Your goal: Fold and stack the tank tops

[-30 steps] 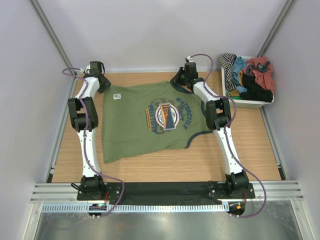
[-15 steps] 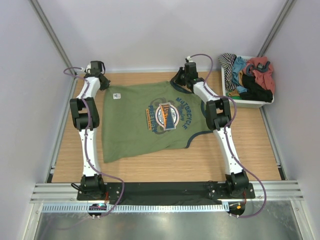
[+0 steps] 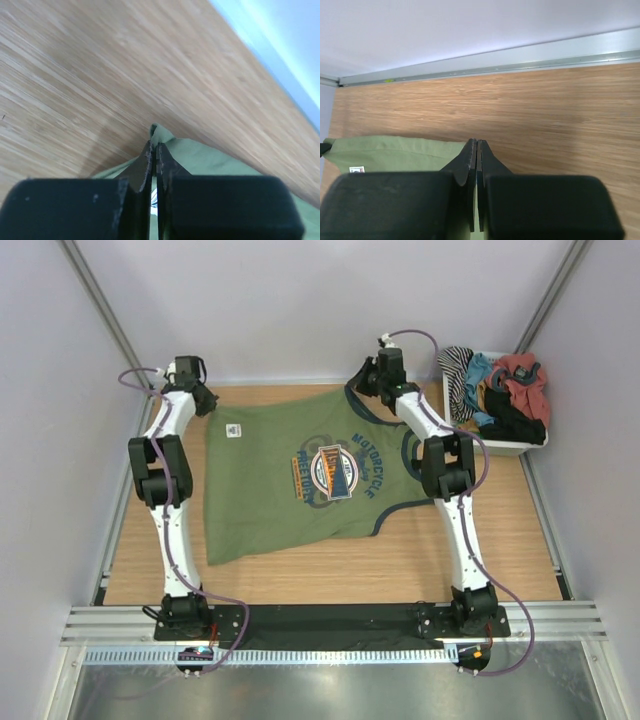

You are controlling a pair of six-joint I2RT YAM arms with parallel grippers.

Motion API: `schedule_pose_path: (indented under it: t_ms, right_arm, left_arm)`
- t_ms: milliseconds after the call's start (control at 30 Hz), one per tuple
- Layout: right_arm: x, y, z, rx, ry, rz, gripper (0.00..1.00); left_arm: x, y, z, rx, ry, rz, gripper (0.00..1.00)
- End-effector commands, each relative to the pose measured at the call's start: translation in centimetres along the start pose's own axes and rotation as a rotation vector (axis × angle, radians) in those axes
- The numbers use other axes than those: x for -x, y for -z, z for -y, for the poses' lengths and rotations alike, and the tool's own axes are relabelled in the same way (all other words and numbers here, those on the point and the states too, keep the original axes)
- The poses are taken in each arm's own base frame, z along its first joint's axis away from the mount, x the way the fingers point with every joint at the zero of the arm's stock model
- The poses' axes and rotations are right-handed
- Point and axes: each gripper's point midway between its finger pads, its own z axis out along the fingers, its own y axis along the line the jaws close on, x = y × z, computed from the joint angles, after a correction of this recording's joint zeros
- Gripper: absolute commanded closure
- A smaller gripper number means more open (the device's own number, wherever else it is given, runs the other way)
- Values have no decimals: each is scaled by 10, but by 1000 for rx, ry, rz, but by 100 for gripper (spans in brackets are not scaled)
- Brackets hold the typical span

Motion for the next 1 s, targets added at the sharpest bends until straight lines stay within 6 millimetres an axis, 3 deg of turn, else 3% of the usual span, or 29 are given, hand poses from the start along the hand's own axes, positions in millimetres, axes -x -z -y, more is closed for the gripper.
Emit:
schedule_pose_path:
  t_ms: [0, 133, 200, 333, 367, 433, 500, 700, 967]
  right_arm:
    - [57, 37, -48, 96, 56, 113, 99]
    - [43, 46, -44, 93, 56, 78, 99]
    - [48, 56, -51, 104, 57, 92, 99]
    - [29, 69, -42, 94, 43, 66, 99]
    - [32, 77, -47, 102, 43, 75, 99]
    - [20, 81, -39, 88, 34, 56, 99]
    - [21, 91, -44, 96, 35, 59, 99]
    - [1, 109, -35, 77, 25, 33, 99]
    - [-12, 146, -43, 86, 25, 34, 99]
  left_arm:
    - [39, 45, 37, -127, -15, 111, 100]
    - [31, 54, 31, -126, -18, 101, 100]
    - [34, 64, 32, -135, -15, 117, 100]
    - [23, 70, 18, -111, -25, 101, 100]
    - [21, 73, 17, -111, -26, 99, 100]
    - [13, 78, 12, -106, -29, 84, 100]
    - [11, 81, 9, -108, -28, 88, 100]
    - [0, 101, -7, -94, -41, 95, 100]
    - [-17, 128, -19, -120, -31, 92, 100]
